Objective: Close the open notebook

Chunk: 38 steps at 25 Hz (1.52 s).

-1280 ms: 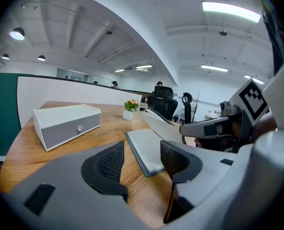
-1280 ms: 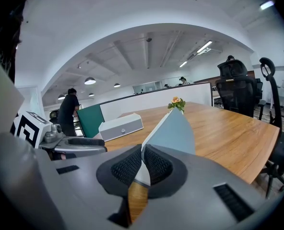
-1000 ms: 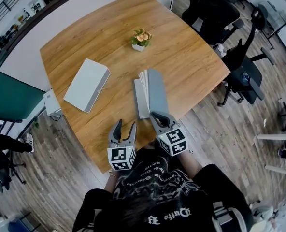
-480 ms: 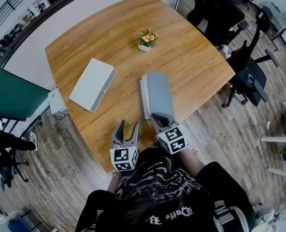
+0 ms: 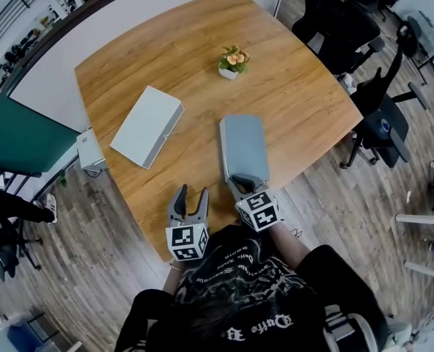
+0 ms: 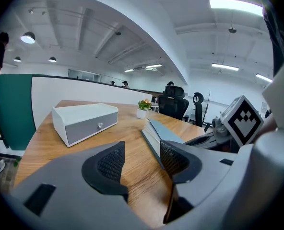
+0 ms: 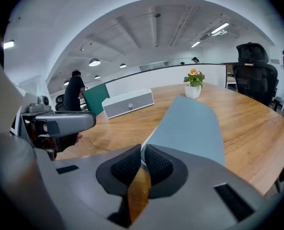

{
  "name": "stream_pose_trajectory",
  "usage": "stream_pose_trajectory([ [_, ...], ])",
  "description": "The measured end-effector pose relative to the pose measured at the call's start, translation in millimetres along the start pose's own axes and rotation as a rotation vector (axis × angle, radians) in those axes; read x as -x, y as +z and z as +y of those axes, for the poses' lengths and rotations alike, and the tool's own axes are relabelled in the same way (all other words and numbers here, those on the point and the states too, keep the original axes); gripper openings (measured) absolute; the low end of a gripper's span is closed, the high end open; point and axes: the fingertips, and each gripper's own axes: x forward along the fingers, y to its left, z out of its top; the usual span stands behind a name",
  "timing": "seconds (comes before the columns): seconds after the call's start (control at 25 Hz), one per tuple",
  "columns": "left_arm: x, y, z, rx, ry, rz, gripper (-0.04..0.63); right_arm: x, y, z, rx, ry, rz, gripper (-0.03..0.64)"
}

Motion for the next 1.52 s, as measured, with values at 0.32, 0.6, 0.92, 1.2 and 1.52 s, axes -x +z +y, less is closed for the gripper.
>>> stream_pose_trajectory([
  [0.32, 0.7, -2.2, 2.3, 0.003, 0.017, 0.011, 0.253, -18.1, -16.7, 3.9, -0.077, 0.065, 0.121, 0.044],
  [0.6, -0.2, -2.1, 0.5, 0.005, 0.029, 0.014, 0.253, -22.8, -20.1, 4.4, -0.145, 0.1, 0.141, 0.054],
  [0.92, -8.0, -2.2, -14.3, 0.0, 0.002, 0.017, 0.253, -14.9, -11.2, 26.5, -0.208, 0.25, 0.084, 0.24],
  [1.2, -17.6, -0.2, -32.7, -0.01, -0.032, 0.013, 0.253, 8.9, 12.4, 7.3, -0.227, 0.219, -0.049, 0.267],
  [1.52, -26.1, 7.7, -56.7, -0.025, -0.076, -0.001, 0.253, 48.9, 23.6, -34.5, -0.194, 0.109, -0.159, 0.265],
])
